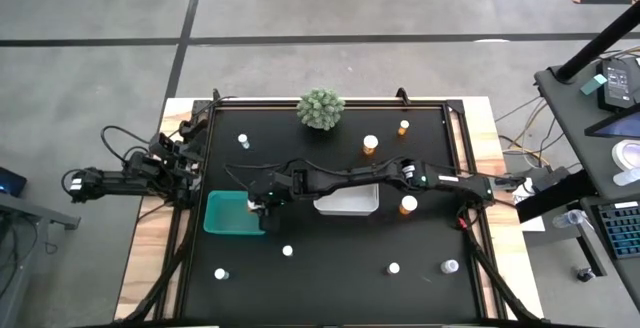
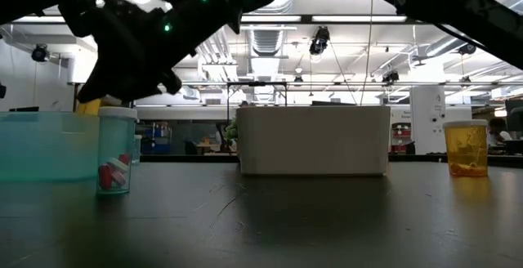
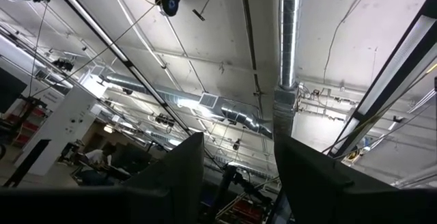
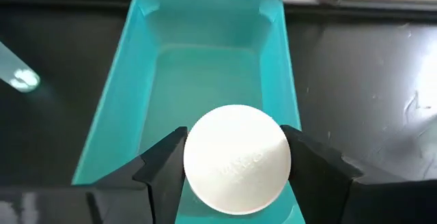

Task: Pick and place medicine bottles into bin by pill shape (circle, oval)
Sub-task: Put the orange capsule bottle into the blue bin, then put the blue tablet bottle into the white bin

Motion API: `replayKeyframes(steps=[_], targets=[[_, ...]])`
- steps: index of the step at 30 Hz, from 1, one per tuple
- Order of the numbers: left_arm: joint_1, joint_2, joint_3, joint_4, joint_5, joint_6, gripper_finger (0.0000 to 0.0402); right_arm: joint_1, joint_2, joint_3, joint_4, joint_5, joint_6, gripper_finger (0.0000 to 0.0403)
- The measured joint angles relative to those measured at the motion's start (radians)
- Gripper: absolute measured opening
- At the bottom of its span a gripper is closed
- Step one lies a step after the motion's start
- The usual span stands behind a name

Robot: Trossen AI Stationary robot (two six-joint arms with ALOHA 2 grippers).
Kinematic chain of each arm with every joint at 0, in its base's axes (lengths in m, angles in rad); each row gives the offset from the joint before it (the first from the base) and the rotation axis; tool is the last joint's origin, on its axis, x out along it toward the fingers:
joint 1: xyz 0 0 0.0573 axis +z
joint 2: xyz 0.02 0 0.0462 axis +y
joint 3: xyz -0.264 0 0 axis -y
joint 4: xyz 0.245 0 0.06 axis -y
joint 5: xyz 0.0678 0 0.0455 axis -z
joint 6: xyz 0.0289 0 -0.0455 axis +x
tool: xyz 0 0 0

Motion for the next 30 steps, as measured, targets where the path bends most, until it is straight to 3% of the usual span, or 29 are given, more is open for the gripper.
replayKeyframes(steps=[12,23,30], targets=[[0.0,0.0,0.0,0.001,0.0,-0.001,0.0164,-0.01,0.0,0.0,-0.005,0.007,0.034,0.0291],[0.0,0.0,0.0,0.001,0.0,-0.001,0.0164,-0.011,-0.086,0.0,-0.067,0.008,-0.026,0.0282],[0.0,0.0,0.0,-0.023,0.0,-0.002,0.0164,-0.01,-0.168,0.0,-0.293,0.038,-0.043,0.0265]])
